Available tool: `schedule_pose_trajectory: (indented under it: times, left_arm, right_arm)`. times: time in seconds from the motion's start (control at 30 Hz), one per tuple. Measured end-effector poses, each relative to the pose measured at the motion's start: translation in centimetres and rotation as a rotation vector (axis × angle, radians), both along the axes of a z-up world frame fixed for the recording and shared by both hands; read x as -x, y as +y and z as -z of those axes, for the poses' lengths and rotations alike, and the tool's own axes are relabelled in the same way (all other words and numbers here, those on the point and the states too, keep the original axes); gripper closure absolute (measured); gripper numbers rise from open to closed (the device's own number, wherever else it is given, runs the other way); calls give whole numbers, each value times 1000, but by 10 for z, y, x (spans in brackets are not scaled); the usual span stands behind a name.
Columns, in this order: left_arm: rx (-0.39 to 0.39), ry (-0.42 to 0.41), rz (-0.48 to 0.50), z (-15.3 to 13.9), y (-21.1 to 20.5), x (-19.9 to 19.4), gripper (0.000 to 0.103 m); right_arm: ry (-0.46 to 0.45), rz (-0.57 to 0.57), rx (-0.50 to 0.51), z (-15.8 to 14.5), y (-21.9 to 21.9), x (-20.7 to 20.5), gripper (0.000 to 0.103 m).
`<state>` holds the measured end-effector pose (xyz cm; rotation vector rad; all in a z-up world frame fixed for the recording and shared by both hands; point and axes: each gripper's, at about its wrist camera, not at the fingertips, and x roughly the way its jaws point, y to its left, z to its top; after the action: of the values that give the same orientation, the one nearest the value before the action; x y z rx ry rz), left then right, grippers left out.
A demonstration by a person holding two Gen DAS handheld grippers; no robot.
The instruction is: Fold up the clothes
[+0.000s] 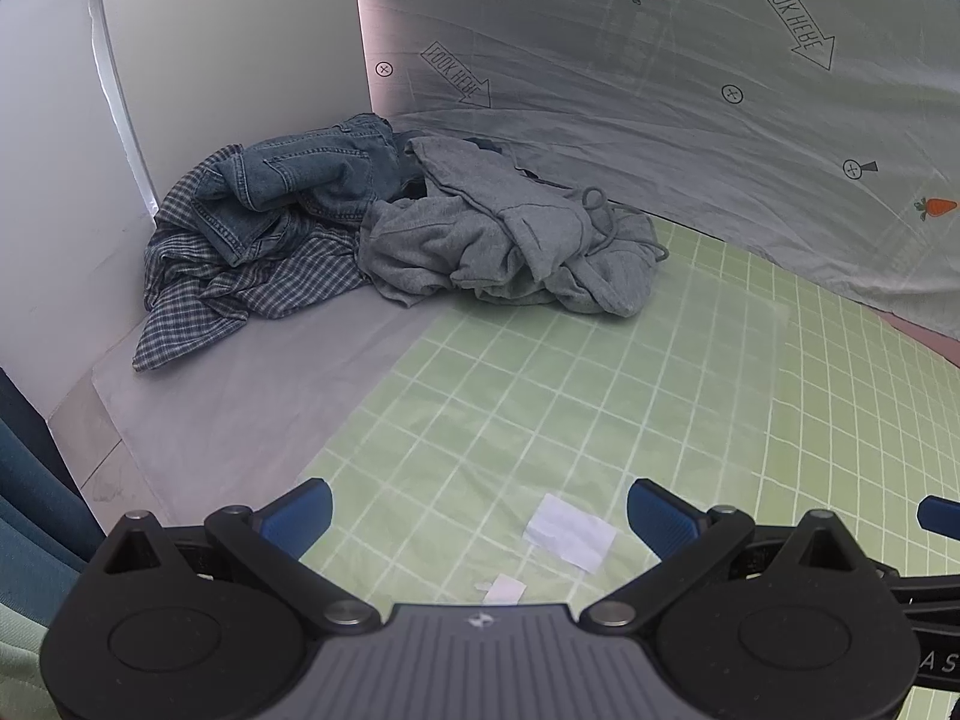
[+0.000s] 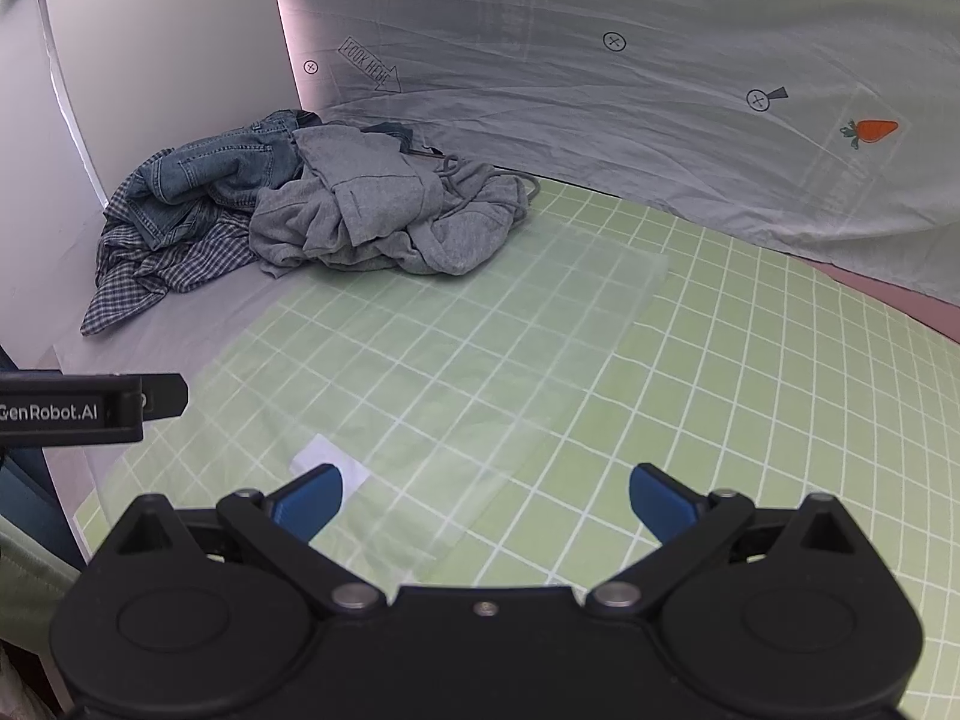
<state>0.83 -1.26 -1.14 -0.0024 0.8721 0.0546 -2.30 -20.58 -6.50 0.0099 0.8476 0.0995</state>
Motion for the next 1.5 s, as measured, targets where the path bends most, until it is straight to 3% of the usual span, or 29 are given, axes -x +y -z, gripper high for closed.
schedule_pose_trajectory:
  times: [0.23,0.47,0.83,0.97,1.27,1.43,1.5]
  left_arm:
    - [-11,27,-10,4,0,-17,0]
    - [27,58,-67,12,9,-62,0]
    - [100,95,-83,47,7,-186,0]
    - [144,110,-77,64,2,-235,2]
    - [207,118,-44,95,0,-302,18]
    - [237,130,-50,104,3,-313,40]
    - [247,129,-55,105,6,-313,47]
  right_arm:
    - [13,17,1,1,-5,-18,0]
    - [8,46,22,2,-14,-61,0]
    - [77,119,39,46,-19,-176,0]
    - [108,129,9,68,-13,-225,7]
    - [131,64,-42,103,20,-316,14]
    - [132,27,-99,111,39,-343,15]
    - [139,1,-108,115,46,-350,30]
